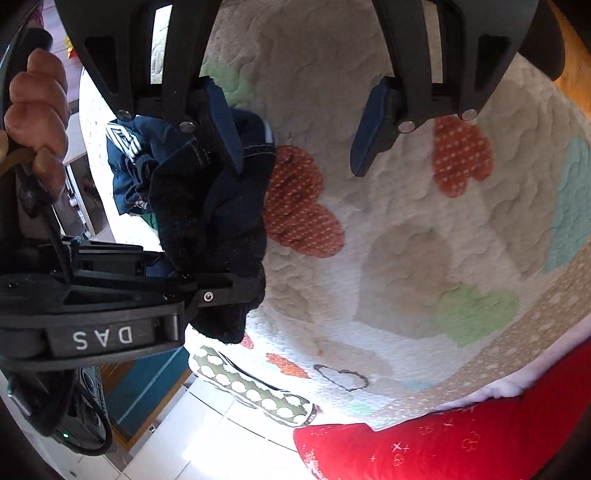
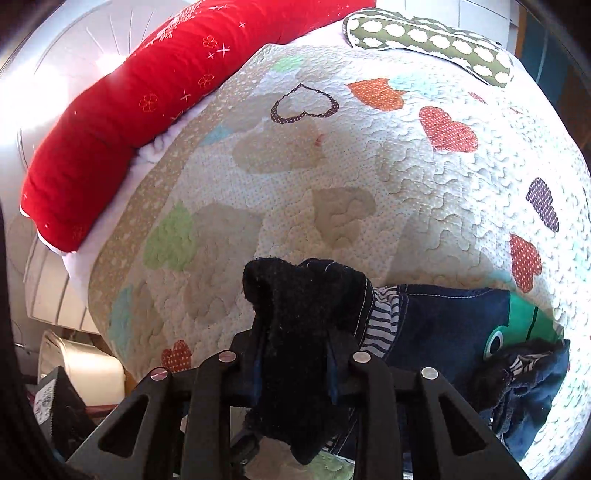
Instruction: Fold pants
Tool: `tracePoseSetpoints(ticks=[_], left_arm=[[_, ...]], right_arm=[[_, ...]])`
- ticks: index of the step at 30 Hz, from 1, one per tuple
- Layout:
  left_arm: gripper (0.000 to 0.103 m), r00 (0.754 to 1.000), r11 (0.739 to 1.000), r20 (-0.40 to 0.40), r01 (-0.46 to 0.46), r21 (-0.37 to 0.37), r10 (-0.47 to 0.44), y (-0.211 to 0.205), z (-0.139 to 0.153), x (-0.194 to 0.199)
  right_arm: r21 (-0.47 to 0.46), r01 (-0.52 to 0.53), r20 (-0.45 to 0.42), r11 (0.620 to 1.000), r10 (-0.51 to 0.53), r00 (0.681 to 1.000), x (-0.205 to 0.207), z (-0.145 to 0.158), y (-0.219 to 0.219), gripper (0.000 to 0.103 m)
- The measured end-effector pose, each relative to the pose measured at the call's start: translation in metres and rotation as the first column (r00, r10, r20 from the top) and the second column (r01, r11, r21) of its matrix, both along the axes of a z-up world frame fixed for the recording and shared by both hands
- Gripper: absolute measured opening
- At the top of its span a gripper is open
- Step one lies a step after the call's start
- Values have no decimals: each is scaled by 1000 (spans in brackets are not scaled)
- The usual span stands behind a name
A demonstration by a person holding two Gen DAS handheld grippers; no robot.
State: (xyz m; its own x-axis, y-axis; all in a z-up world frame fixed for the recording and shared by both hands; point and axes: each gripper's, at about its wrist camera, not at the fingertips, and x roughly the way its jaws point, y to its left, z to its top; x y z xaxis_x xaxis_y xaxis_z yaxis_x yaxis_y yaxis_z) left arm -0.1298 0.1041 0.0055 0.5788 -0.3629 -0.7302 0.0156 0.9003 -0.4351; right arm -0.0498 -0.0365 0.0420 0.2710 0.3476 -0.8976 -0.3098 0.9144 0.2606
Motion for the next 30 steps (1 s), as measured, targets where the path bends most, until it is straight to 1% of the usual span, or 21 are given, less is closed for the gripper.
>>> tracePoseSetpoints(ticks=[1,2,3,4,5,6,10,13,17,18,20,22,23,24,26,27,28,29,30], left_arm=[[35,1000,1000,-3,22,-4,-22,-7,3,4],[24,999,999,-8,44,-11,-44,-14,7,8],[22,998,998,-8,60,-18,-60,-21,12,11],[22,998,997,-1,68,-18,-68,-29,17,12],[22,997,997,7,79,-16,-79,-36,23,12],[22,995,995,12,95,-15,-95,-45,27,12],[22,985,985,16,172,-10,-172,-82,41,10],[23,976,976,22,217,8,-217,-108,48,5],[23,967,966,14,255,28,-256,-132,52,2],[23,965,965,12,260,37,-261,-135,52,1],[25,964,963,6,266,47,-266,-138,52,-1],[27,966,964,-3,260,52,-260,-139,52,0],[29,967,966,-7,253,54,-253,-139,52,2],[30,969,967,-13,248,56,-248,-139,51,4],[31,969,967,-32,245,68,-244,-142,45,11],[31,969,966,-46,247,75,-244,-144,41,13],[32,967,965,-61,251,81,-246,-147,36,15],[32,965,963,-82,256,87,-249,-150,30,17],[32,963,962,-104,259,91,-250,-153,23,19]], right_arm=[[24,12,0,1000,-12,1000,3,2,-7,28],[45,24,3,999,-24,1000,2,10,-21,28],[66,35,6,997,-36,999,0,12,-31,28],[84,48,8,995,-48,999,-2,15,-41,28],[102,60,11,993,-62,998,-5,20,-61,28],[121,73,15,990,-75,997,-8,22,-69,28],[188,139,22,972,-145,989,-18,26,-126,28],[220,199,16,955,-207,978,-18,22,-169,28],[274,293,-26,916,-298,954,-27,10,-231,28],[289,312,-35,905,-316,948,-30,5,-244,28],[300,337,-30,892,-344,938,-35,-4,-266,37],[243,394,7,886,-407,913,-41,-4,-287,52],[220,428,35,876,-446,894,-46,-5,-287,54],[213,459,65,863,-481,874,-52,-1,-296,54],[241,481,129,843,-519,845,-64,15,-308,53],[272,471,157,839,-522,838,-70,23,-311,51],[306,450,173,839,-514,840,-74,31,-312,46],[347,422,172,838,-499,850,-77,35,-312,45],[392,387,158,835,-475,866,-78,36,-307,43]])
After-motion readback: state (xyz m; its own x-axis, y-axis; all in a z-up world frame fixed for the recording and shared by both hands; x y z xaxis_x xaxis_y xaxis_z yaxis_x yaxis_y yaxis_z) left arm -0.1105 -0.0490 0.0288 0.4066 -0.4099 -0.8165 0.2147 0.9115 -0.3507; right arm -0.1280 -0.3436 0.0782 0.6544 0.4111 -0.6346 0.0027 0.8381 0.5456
